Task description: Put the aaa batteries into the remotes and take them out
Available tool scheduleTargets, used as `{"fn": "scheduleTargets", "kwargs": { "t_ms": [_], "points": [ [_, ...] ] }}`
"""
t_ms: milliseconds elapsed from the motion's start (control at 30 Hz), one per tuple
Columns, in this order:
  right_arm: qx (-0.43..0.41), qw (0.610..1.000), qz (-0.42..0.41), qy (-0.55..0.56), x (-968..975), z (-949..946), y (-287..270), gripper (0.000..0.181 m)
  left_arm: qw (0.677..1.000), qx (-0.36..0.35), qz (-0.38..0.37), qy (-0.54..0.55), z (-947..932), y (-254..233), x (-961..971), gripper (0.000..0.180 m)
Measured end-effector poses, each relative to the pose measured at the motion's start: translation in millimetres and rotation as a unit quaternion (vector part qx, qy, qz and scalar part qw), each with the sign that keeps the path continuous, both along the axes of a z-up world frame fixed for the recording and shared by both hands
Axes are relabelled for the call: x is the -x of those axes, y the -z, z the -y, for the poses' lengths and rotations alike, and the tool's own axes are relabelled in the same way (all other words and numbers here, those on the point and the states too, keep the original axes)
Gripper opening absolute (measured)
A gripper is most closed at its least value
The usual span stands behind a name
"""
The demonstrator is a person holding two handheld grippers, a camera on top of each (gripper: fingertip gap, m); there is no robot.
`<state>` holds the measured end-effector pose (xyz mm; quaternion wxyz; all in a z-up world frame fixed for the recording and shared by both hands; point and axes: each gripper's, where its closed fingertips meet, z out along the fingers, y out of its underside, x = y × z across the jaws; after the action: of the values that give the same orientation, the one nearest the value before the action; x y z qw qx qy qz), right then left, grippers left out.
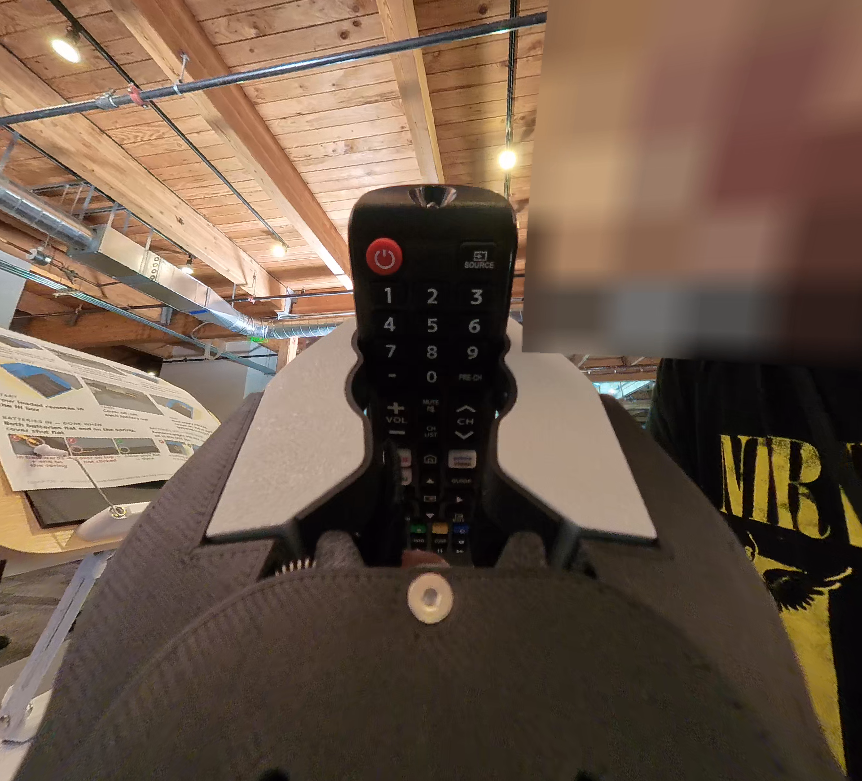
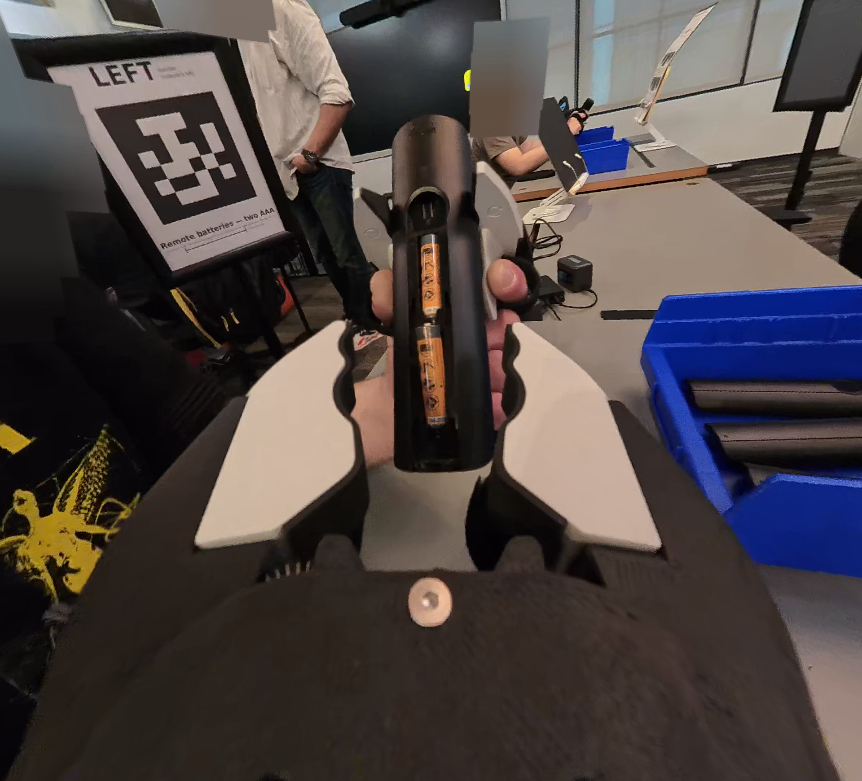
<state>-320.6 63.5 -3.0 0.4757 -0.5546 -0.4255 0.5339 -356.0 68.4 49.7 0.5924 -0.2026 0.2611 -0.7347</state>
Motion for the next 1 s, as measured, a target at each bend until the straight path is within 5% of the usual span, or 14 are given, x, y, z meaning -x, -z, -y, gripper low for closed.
{"fn": "scheduleTargets", "kwargs": {
  "t_ms": [1000],
  "points": [
    [0.012, 0.995, 0.02, -0.097, -6, 30, -7, 0.059, 0.993, 0.018, -0.078, -0.088, 52, 0, 7, 0.051]
  ]
}}
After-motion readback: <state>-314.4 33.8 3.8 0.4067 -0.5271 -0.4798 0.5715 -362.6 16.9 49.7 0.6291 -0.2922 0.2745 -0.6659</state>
